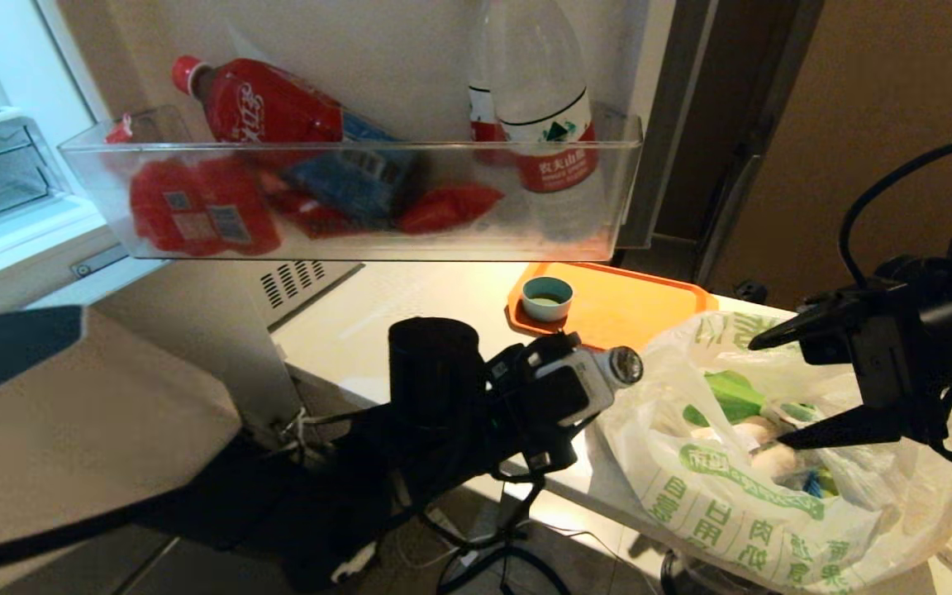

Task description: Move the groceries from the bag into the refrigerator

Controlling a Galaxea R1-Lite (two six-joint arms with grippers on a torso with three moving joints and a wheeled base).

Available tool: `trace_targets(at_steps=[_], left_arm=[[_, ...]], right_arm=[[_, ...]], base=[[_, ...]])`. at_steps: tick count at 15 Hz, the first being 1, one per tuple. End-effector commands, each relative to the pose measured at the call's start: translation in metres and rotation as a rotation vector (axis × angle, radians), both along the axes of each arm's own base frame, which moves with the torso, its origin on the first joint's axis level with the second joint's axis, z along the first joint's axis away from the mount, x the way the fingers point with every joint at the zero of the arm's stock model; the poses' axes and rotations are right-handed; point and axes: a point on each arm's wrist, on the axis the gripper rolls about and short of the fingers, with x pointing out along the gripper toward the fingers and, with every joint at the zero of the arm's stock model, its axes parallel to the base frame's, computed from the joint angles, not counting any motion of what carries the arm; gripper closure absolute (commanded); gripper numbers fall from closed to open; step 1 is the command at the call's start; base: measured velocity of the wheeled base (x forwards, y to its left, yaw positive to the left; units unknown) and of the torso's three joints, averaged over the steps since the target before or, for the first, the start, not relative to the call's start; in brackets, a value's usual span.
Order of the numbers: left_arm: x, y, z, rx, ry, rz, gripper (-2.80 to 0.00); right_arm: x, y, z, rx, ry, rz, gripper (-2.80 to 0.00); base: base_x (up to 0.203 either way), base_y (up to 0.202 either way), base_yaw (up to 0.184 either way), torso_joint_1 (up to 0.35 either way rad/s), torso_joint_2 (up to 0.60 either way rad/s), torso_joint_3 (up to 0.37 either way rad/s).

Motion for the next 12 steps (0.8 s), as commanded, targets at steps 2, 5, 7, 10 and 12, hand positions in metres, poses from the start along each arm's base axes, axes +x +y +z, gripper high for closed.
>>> trace_targets(at_steps=[2,5,7,10,12], left_arm=[[-0.016,0.047,0.021,-0.009,-0.012,0.057,0.0],[-0.028,0.079,0.027,-0.009,-0.008,0.103,0.0],[-0.035,0.092,0.033,-0.019,-0.018,0.122,0.0],[-0.042,0.098,0.043,-0.042,-0.042,0.126,0.0],[-0.044,0.104,0.049,-0.069,-0.043,0.138,0.0]], right_arm=[[-0.004,-0.004,0.005,-0.001,-0.015,-0.015,0.0],[-0.007,-0.006,0.004,-0.111,-0.012,0.0,0.0],[-0.017,-0.007,0.004,-0.24,-0.005,0.022,0.0],[-0.035,-0.009,-0.006,-0.465,0.045,0.067,0.0],[-0.039,-0.012,-0.012,-0.65,0.029,0.094,0.0]], base=[[0.0,0.0,0.0,0.0,0.0,0.0],[0.0,0.0,0.0,0.0,0.0,0.0],[0.0,0.0,0.0,0.0,0.0,0.0],[0.0,0.0,0.0,0.0,0.0,0.0],[0.0,0.0,0.0,0.0,0.0,0.0]])
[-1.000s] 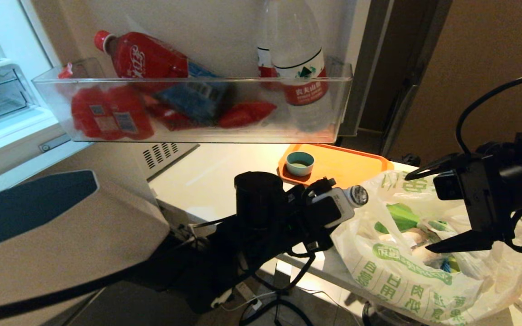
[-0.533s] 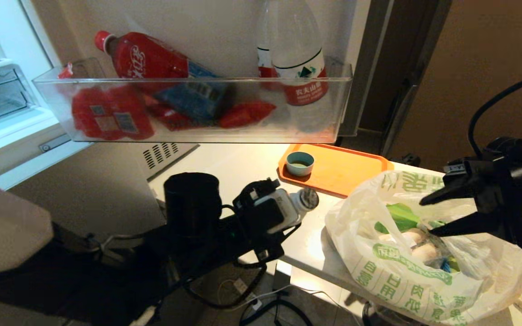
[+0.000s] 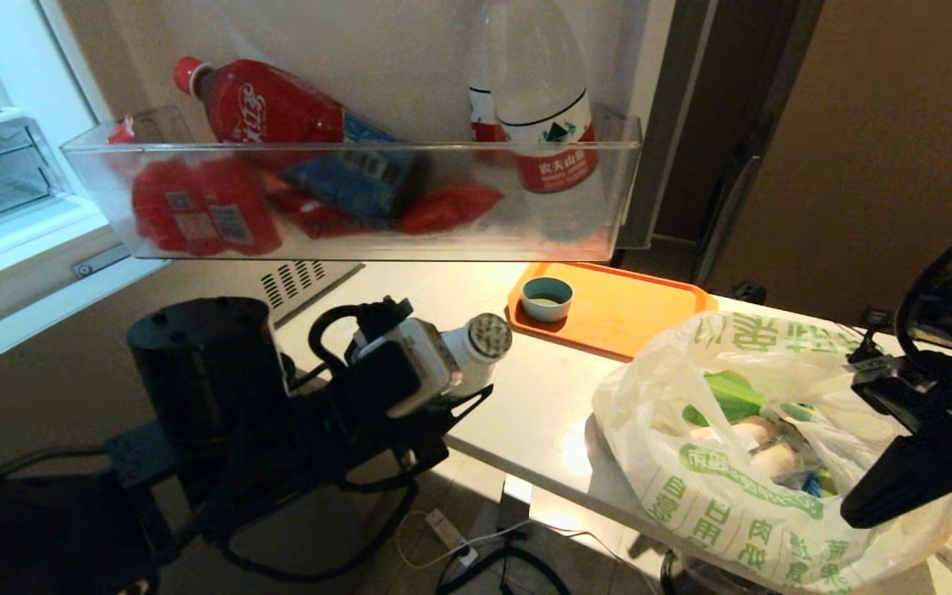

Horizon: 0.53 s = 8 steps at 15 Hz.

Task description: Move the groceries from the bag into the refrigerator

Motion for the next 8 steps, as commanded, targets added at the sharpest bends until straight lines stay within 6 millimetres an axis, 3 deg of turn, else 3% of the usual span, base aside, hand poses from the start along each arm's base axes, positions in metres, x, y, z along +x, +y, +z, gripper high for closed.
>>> trace_targets(at_steps=[1,3,8], left_arm=[[-0.007,0.01,0.011,-0.056,-0.005,0.014,0.0],[-0.018,0.021,0.013,-0.092,0.018,0.024,0.0],[-0.043,0.054,-0.012,-0.088,0.13,0.079,0.0]], right_arm=[[-0.008,-0.002,-0.003,-0.155,-0.004,0.025,0.0],[-0.016,-0.006,-0.016,-0.351,-0.038,0.049,0.0],[-0.044,0.0,-0.009,-0.686,-0.356,0.03,0.0]], base=[[0.0,0.0,0.0,0.0,0.0,0.0],[0.0,0.0,0.0,0.0,0.0,0.0],[0.0,0.0,0.0,0.0,0.0,0.0]])
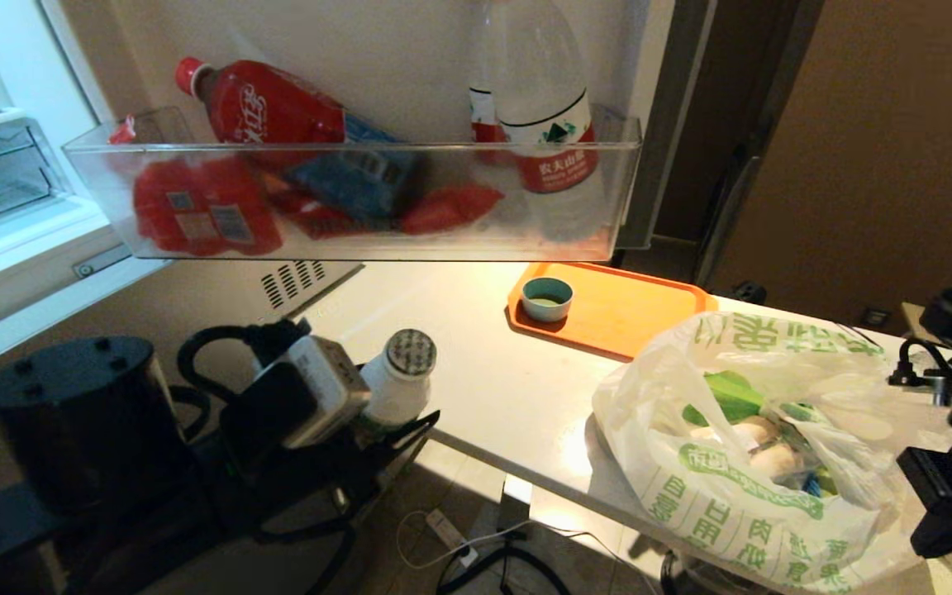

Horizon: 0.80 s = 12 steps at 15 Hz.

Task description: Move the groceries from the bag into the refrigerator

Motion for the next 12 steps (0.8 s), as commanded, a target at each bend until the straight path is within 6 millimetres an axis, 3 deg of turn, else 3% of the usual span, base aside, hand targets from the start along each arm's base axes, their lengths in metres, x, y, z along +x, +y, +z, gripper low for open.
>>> trace_targets(at_steps=[1,3,7,10,12], left_arm=[[-0.017,0.016,-0.006,-0.01,0.028,0.016,0.0],[-0.02,0.021,-0.007,-0.067,0.074,0.035,0.0],[-0.009,0.038,0.0,-0.202,0.138,0.143,0.0],[-0.005,0.051,0.002,-0.259,0.157,0.21,0.0],[-0.007,0.052,0.0,-0.282,0.181,0.216,0.0]], right_arm=[[-0.014,0.003,0.009,-0.09,-0.166,0.0,0.0],[-0.023,0.007,0.011,-0.154,-0.284,-0.002,0.0],[-0.065,0.015,0.02,-0.217,-0.452,0.038,0.0],[-0.101,0.017,0.011,-0.256,-0.584,0.051,0.0],[-0.124,0.012,-0.006,-0.309,-0.633,0.041,0.0]], base=[[0.0,0.0,0.0,0.0,0.0,0.0],[0.0,0.0,0.0,0.0,0.0,0.0],[0.0,0.0,0.0,0.0,0.0,0.0],[0.0,0.0,0.0,0.0,0.0,0.0],[0.0,0.0,0.0,0.0,0.0,0.0]])
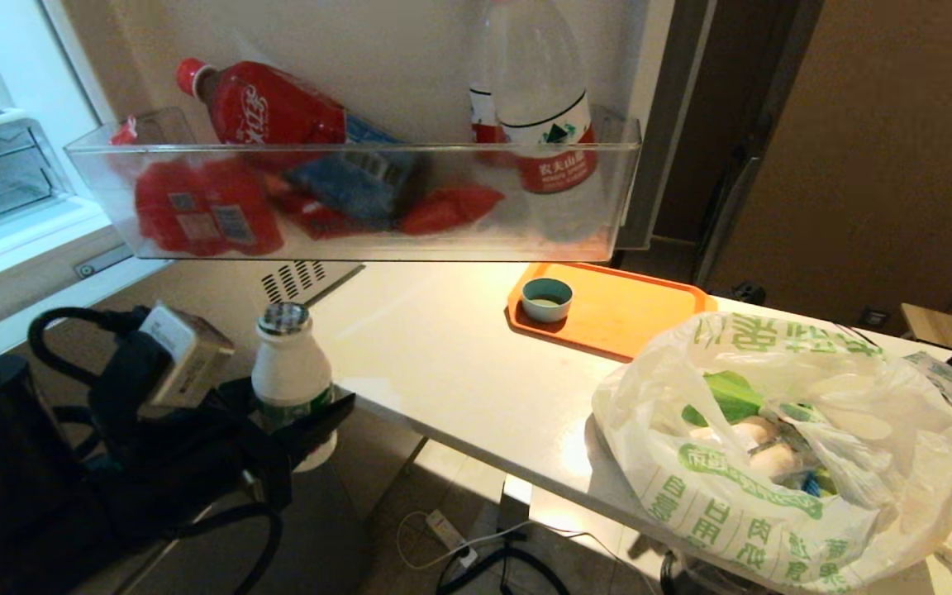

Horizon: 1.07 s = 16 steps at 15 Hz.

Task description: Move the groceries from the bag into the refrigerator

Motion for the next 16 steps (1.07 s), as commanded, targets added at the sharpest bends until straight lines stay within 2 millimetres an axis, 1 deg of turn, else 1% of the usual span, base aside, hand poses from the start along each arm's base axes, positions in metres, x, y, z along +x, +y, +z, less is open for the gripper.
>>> trace_targets(at_steps=[1,3,5,7,8,10,11,12,13,15,16], left_arm=[[0.0,0.002,0.0,-0.013,0.005,0.01,0.0],[0.001,0.003,0.0,-0.016,0.005,0.016,0.0],[0.002,0.003,0.002,-0.02,-0.004,0.02,0.0],[0.003,0.008,0.004,-0.025,-0.008,0.052,0.0],[0.004,0.013,0.003,-0.025,-0.005,0.074,0.0],[0.002,0.016,0.001,-0.045,0.019,0.086,0.0],[0.002,0.017,0.0,-0.065,0.032,0.103,0.0],[0.0,0.02,0.002,-0.076,0.026,0.121,0.0],[-0.001,0.025,0.005,-0.094,0.018,0.143,0.0],[0.001,0.036,0.008,-0.12,0.011,0.203,0.0],[-0.001,0.04,0.01,-0.127,0.0,0.221,0.0]], right_arm=[[-0.03,-0.007,-0.013,-0.016,-0.058,0.019,0.0],[-0.041,-0.01,-0.031,-0.12,-0.037,0.132,0.0],[-0.041,-0.009,-0.053,-0.172,-0.044,0.202,0.0],[-0.041,-0.008,-0.075,-0.215,-0.078,0.274,0.0],[-0.046,-0.008,-0.086,-0.22,-0.094,0.343,0.0],[-0.062,-0.01,-0.107,-0.204,-0.106,0.517,0.0],[-0.068,-0.01,-0.113,-0.167,-0.104,0.631,0.0],[-0.071,-0.01,-0.115,-0.151,-0.067,0.691,0.0],[-0.07,-0.01,-0.115,-0.151,-0.047,0.678,0.0],[-0.067,-0.012,-0.116,-0.141,-0.023,0.566,0.0],[-0.066,-0.013,-0.116,-0.128,-0.021,0.5,0.0]], base=[[0.0,0.0,0.0,0.0,0.0,0.0],[0.0,0.0,0.0,0.0,0.0,0.0],[0.0,0.0,0.0,0.0,0.0,0.0],[0.0,0.0,0.0,0.0,0.0,0.0],[0.0,0.0,0.0,0.0,0.0,0.0],[0.0,0.0,0.0,0.0,0.0,0.0],[0.0,0.0,0.0,0.0,0.0,0.0],[0.0,0.0,0.0,0.0,0.0,0.0],[0.0,0.0,0.0,0.0,0.0,0.0],[0.0,0.0,0.0,0.0,0.0,0.0],[0.0,0.0,0.0,0.0,0.0,0.0]])
